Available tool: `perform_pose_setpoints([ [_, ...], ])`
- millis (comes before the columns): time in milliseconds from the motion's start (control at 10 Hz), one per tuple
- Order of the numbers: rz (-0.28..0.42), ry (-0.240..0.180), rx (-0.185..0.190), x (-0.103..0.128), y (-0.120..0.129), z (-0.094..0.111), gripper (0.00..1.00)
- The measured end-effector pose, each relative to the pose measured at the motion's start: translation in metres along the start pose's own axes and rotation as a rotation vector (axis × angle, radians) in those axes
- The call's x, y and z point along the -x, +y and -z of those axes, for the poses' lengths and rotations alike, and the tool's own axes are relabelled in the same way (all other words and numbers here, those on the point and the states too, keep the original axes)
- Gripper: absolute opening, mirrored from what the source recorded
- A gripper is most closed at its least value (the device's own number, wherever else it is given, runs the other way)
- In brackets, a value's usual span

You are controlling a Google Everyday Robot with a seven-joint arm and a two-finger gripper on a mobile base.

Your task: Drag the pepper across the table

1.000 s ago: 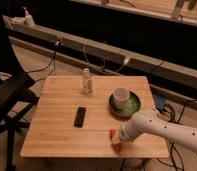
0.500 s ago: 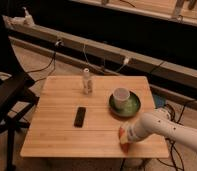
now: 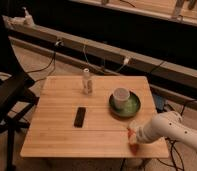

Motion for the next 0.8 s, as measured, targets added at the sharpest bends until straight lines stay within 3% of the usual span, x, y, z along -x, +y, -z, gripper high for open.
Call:
perform_pose_setpoints([
  [300, -0.045, -0.006, -0.020, 0.004, -0.019, 0.009, 0.04],
  [600, -0.038, -0.007, -0.010, -0.001, -0.006, 0.002, 0.35],
  [800, -0.040, -0.008, -0.003, 0.005, 0.009, -0.003, 0.45],
])
